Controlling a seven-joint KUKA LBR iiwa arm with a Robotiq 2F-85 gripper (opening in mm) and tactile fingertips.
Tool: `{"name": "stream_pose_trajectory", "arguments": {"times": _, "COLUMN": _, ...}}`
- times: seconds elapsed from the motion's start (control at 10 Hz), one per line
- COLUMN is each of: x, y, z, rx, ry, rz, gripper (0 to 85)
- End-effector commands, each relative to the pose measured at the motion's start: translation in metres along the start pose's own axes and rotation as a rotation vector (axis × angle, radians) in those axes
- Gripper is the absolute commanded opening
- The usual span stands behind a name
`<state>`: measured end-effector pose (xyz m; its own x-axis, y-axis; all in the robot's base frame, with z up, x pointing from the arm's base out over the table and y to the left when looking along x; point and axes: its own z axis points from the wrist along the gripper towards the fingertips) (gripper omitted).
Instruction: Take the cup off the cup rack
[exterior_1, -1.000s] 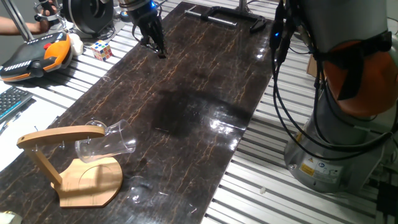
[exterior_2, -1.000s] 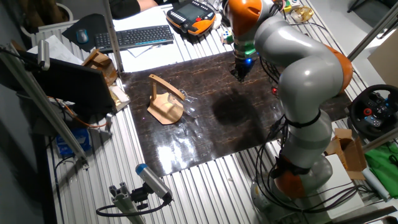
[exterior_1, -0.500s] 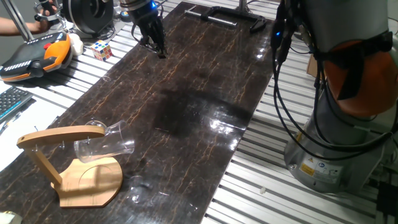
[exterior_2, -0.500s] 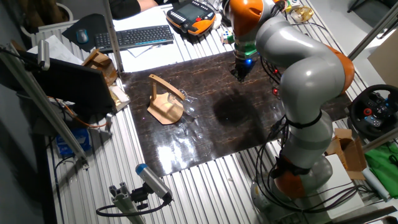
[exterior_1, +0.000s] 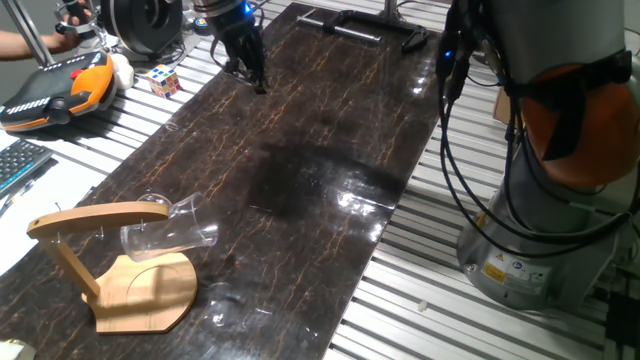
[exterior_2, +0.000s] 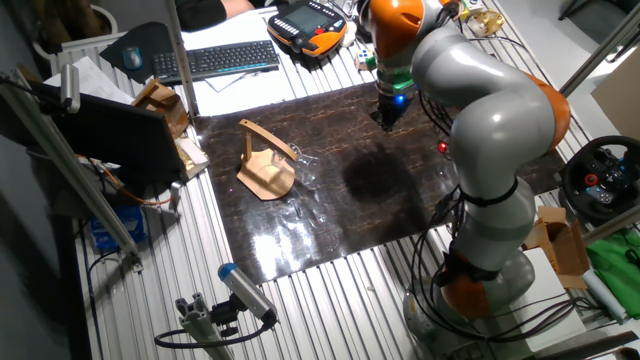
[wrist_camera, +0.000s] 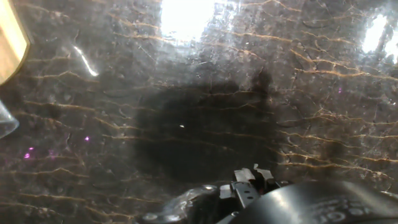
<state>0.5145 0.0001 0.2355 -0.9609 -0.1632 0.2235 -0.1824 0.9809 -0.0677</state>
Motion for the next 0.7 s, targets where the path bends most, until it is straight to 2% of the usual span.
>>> {"name": "stream_pose_trajectory", "arguments": {"times": 0.0, "x": 0.0, "y": 0.0001, "z": -0.0001, "rx": 0.001, "ry": -0.008, "rz": 0.032, "gripper": 2.0}}
{"name": "stream_pose_trajectory", "arguments": {"times": 0.1, "x": 0.0, "y": 0.0001, "z": -0.0001, "rx": -0.028, "ry": -0.054, "rz": 0.085, "gripper": 2.0}}
{"name": "stream_pose_trajectory", "arguments": {"times": 0.2, "x": 0.0, "y": 0.0001, "z": -0.0001, "rx": -0.109, "ry": -0.042, "rz": 0.175, "gripper": 2.0}}
{"name": "stream_pose_trajectory", "arguments": {"times": 0.3, "x": 0.0, "y": 0.0001, "z": -0.0001, "rx": -0.164, "ry": -0.026, "rz": 0.268, "gripper": 2.0}}
{"name": "stream_pose_trajectory", "arguments": {"times": 0.4, "x": 0.0, "y": 0.0001, "z": -0.0001, "rx": -0.197, "ry": -0.011, "rz": 0.344, "gripper": 2.0}}
{"name": "stream_pose_trajectory", "arguments": {"times": 0.5, "x": 0.0, "y": 0.0001, "z": -0.0001, "rx": -0.247, "ry": 0.004, "rz": 0.409, "gripper": 2.0}}
{"name": "stream_pose_trajectory", "arguments": {"times": 0.6, "x": 0.0, "y": 0.0001, "z": -0.0001, "rx": -0.283, "ry": 0.03, "rz": 0.45, "gripper": 2.0}}
